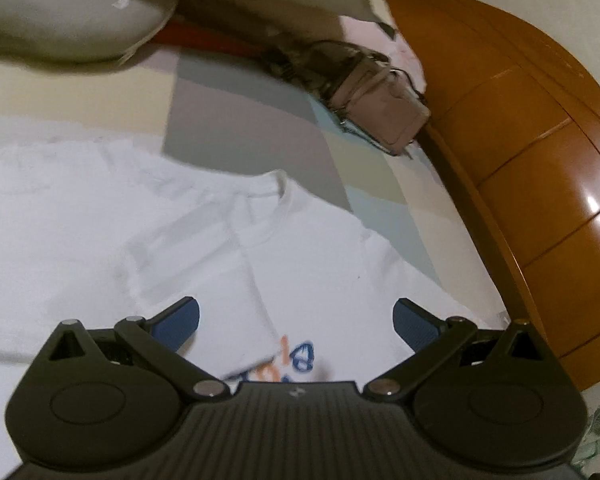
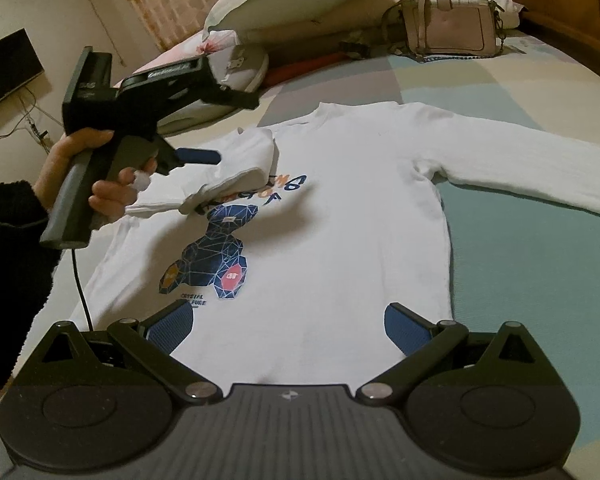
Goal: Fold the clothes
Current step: 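Carry the held sleeve across the shirt body with the left gripper, then lower the sleeve onto the shirt body and open the left gripper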
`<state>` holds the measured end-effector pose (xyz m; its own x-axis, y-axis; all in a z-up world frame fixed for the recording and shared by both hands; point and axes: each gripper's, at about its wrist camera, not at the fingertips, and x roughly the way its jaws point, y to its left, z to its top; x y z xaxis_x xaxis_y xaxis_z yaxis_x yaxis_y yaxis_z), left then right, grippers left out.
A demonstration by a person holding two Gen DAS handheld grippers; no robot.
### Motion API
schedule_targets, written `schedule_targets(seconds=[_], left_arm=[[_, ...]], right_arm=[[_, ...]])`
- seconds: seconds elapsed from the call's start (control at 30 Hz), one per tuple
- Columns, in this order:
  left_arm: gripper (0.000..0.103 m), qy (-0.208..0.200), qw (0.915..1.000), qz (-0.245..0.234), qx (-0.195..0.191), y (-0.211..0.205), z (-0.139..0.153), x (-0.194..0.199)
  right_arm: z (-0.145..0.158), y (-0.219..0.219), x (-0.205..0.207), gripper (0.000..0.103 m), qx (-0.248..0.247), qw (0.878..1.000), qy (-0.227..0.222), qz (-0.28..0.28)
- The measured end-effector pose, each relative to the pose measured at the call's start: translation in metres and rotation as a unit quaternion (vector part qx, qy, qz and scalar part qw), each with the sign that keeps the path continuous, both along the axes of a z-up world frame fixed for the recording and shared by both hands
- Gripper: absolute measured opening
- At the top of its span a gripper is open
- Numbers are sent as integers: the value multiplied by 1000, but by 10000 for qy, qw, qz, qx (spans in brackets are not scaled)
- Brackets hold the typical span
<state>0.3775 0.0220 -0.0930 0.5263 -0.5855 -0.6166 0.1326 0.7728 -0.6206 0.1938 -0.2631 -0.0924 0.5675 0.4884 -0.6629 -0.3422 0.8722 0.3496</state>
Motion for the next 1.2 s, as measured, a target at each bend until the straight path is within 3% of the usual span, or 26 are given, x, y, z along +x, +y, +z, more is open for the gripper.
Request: schedule_targets(seconds=[0.13, 0.27, 0.37, 0.47, 0.57, 0.8, 0.9, 1.0, 1.13, 1.2], left_arm=[[102, 123, 9991, -269, -295, -1, -7, -17], [102, 337, 9986, -411, -61, -13, -26, -21], [102, 252, 9997, -13, 50, -7, -32, -18], [102, -89, 9992, 389, -96, 6, -22, -21], [102, -465, 9967, 662, 3, 12, -14, -24], [102, -315, 9962, 807, 126, 11, -24, -20], [102, -311, 9906, 1327, -79, 19, -28, -20], [102, 34, 9950, 988, -148, 12, -37, -11], [102, -5, 9871, 1567, -322, 22, -45, -7], [102, 30, 9868, 1582, -337, 18, -48, -4]], right_arm=[[-1, 1, 1, 103, -34, 10000, 19, -17], [-1, 3, 2, 103, -70, 10000, 29, 1], [-1, 4, 3, 103, -81, 10000, 28, -10], [0, 2, 2, 103, -43, 10000, 15, -27], [0, 0, 1, 103, -33, 10000, 8, -21], [0, 2, 1, 103, -49, 10000, 5, -34], [-1, 2, 1, 103, -66, 10000, 4, -37], [-1, 1, 1, 103, -56, 10000, 13, -52], [0, 2, 0, 103, -70, 10000, -13, -54], [-1, 2, 1, 103, -81, 10000, -8, -58]])
